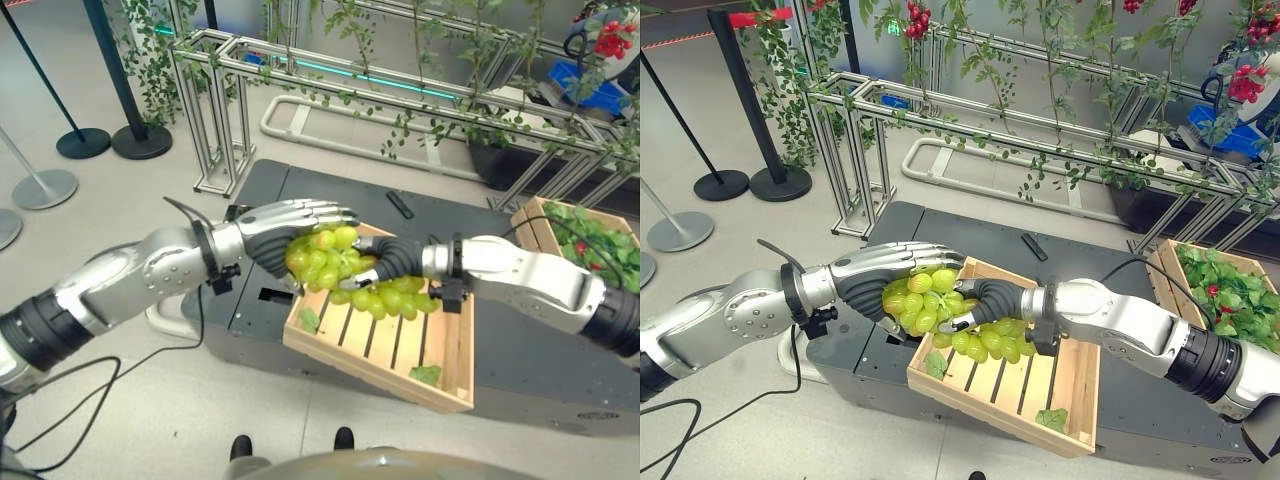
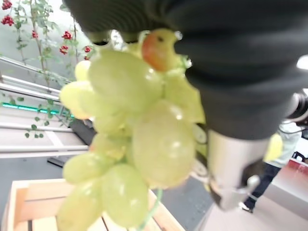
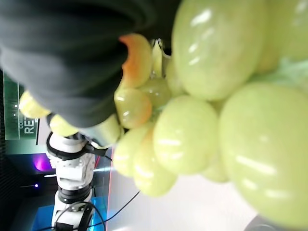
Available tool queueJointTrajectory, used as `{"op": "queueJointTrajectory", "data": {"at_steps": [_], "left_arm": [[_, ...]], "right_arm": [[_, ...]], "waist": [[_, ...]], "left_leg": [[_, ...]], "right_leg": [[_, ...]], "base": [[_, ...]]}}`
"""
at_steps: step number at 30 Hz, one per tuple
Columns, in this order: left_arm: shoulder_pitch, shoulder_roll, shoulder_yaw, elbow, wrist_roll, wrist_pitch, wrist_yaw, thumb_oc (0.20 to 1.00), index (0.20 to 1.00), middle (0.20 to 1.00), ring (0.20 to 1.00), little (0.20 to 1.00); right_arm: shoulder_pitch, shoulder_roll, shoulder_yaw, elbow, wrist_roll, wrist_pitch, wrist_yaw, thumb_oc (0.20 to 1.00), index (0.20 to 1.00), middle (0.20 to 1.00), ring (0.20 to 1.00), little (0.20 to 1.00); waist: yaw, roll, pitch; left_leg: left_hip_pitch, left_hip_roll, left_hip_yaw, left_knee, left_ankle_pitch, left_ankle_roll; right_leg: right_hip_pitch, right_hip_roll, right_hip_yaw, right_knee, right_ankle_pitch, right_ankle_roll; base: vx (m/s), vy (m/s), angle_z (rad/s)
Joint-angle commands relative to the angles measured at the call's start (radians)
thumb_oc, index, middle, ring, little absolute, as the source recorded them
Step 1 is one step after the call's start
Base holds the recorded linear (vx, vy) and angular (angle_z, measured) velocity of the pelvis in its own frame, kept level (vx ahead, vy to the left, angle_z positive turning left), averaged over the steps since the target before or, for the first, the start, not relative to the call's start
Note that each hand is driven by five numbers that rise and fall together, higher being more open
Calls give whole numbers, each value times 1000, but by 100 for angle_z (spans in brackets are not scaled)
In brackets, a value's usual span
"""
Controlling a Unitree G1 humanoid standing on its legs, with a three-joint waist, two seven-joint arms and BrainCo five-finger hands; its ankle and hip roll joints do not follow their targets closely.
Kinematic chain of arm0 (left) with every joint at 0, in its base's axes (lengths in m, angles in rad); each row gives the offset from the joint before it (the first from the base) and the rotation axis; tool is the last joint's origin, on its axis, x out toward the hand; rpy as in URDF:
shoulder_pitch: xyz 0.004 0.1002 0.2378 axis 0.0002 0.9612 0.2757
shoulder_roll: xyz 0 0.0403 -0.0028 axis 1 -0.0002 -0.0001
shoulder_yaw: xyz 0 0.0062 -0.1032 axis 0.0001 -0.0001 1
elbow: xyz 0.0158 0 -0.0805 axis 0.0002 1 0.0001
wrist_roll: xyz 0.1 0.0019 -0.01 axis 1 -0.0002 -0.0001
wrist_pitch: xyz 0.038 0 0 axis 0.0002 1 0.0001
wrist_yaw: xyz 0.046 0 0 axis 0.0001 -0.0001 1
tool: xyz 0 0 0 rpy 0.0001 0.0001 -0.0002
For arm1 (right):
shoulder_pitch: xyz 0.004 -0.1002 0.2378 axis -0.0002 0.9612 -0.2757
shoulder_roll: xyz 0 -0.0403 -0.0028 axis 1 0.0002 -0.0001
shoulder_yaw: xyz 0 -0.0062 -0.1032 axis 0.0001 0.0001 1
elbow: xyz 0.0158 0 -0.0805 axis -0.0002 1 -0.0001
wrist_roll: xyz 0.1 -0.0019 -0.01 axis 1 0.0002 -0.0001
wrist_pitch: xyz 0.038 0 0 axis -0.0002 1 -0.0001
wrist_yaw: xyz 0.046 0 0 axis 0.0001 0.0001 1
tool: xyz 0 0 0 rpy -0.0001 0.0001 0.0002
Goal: Pick up the fruits from the basket on one side to the basket on the other side
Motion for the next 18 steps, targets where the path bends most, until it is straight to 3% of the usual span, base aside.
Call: {"op": "queueJointTrajectory", "data": {"at_steps": [1,18], "left_arm": [[81,-20,62,10,4,-6,21,200,200,200,200,200],[92,-38,66,9,-11,0,53,200,200,200,200,200]], "right_arm": [[-83,33,-89,-163,101,-183,6,200,200,200,200,200],[-159,64,-103,-141,78,-237,-33,200,200,200,200,200]], "waist": [[-5,-47,-62],[-15,-17,-83]], "left_leg": [[49,-30,23,8,-76,30],[54,-29,12,5,-85,29]], "right_leg": [[-9,-39,14,22,3,107],[5,-39,3,21,-9,106]], "base": [[37,13,0],[6,1,0]]}}
